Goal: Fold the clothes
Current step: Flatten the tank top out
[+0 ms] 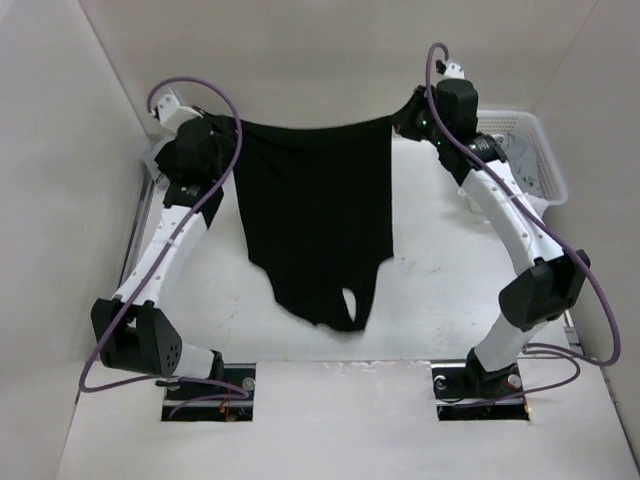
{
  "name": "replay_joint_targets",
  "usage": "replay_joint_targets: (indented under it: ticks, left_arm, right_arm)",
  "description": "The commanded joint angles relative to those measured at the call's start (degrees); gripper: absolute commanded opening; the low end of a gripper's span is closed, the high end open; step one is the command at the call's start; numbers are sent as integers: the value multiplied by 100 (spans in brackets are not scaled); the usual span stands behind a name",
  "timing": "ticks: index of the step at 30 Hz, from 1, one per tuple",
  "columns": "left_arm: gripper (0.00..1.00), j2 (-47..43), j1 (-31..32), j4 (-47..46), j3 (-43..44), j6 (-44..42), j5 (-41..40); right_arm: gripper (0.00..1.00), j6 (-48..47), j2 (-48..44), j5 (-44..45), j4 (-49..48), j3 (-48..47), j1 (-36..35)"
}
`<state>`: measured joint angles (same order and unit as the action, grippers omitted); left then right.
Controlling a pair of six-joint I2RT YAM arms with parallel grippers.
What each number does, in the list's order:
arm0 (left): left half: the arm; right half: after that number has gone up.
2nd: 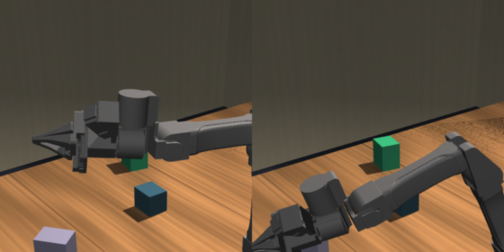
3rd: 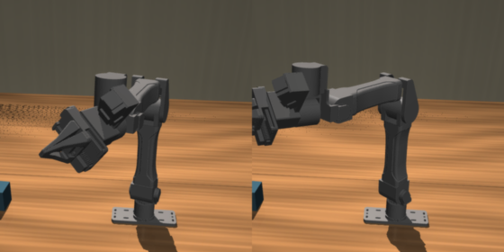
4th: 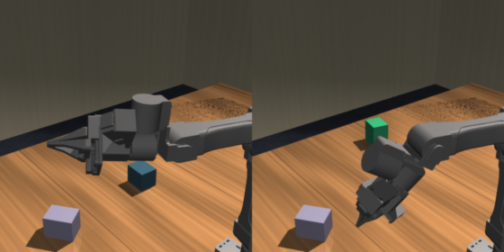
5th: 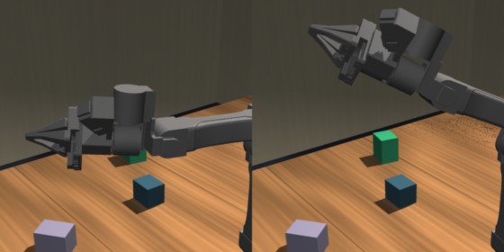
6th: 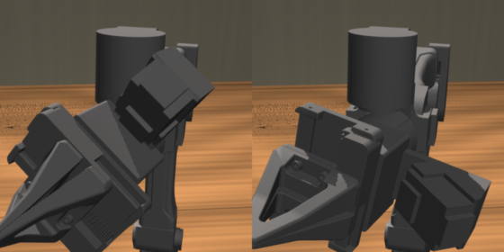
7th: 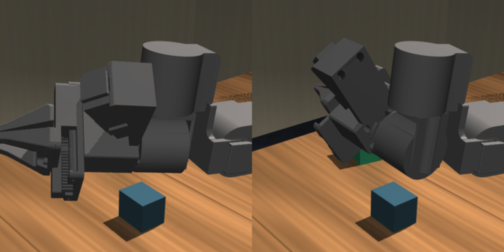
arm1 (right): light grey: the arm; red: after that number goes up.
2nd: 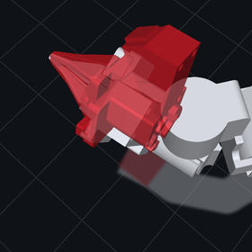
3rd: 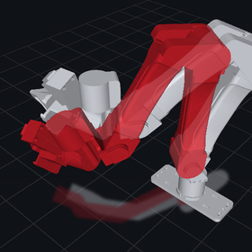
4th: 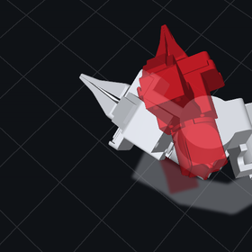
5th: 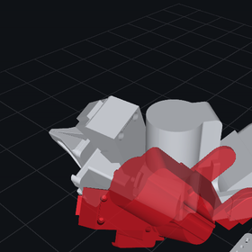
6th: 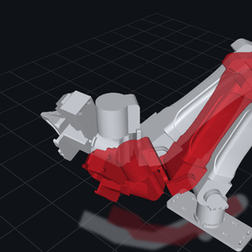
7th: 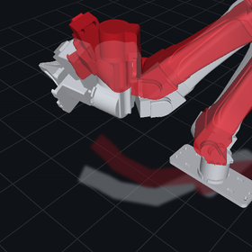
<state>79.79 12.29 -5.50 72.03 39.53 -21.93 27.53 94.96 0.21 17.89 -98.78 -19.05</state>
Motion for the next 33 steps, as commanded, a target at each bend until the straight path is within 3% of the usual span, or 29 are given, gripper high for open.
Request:
replay_joint_targets:
  ticks: [1,5,9,14,22,28,33]
  left_arm:
    - [0,-385,-249,-435,943,301,452]
    - [0,-823,-311,-443,1050,213,558]
    - [0,-1280,-381,-505,823,108,524]
    - [1,-2036,-22,-795,-494,186,278]
    - [1,-3801,778,-568,-3517,617,-258]
    - [1,-6138,1086,1749,-4916,871,-417]
    - [1,-7617,1007,3887,-4997,1601,-470]
  right_arm:
    - [0,60,-277,-425,-182,-1474,2]
    - [0,-37,-232,-504,284,-2565,-15]
    - [0,-125,-582,-557,338,-2507,-112]
    - [1,-125,-1601,-452,-381,-252,-200]
    - [1,576,-3542,-179,-1585,4054,-481]
    - [0,1429,-5414,-153,-1474,6649,-1148]
    - [0,2229,-6769,171,-201,7785,-2035]
